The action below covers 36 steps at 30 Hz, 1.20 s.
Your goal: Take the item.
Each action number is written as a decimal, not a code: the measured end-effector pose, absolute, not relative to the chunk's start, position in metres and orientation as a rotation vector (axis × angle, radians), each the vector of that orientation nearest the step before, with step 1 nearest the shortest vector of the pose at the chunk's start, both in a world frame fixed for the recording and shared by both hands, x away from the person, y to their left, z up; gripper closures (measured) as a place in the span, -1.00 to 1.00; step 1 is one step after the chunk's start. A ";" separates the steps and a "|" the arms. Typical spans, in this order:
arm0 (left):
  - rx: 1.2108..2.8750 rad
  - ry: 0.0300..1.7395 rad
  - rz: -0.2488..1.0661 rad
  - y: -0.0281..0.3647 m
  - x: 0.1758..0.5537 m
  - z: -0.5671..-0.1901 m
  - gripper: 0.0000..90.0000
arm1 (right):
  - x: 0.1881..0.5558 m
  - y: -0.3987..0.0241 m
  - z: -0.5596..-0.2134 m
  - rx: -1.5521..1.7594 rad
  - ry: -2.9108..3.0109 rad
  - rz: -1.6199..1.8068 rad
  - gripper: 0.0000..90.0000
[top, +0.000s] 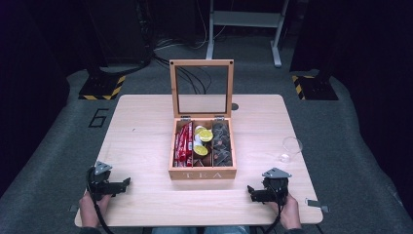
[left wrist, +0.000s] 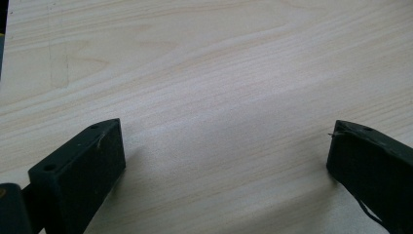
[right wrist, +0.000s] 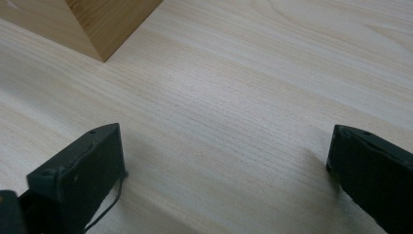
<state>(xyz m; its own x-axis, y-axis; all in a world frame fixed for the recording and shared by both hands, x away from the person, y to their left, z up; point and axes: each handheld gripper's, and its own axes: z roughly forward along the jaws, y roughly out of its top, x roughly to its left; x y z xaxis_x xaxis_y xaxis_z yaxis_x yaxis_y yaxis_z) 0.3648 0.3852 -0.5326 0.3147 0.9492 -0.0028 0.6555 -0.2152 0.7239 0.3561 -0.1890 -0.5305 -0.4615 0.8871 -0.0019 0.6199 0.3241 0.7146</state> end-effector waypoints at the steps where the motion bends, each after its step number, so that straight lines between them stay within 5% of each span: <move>1: 1.955 1.413 0.606 0.385 0.365 -0.533 -0.99 | 0.356 -0.189 -0.531 1.331 2.199 0.923 -1.00; 36: 1.959 1.413 0.604 0.385 0.365 -0.533 -0.99 | 0.358 -0.190 -0.524 1.411 2.208 0.851 -0.97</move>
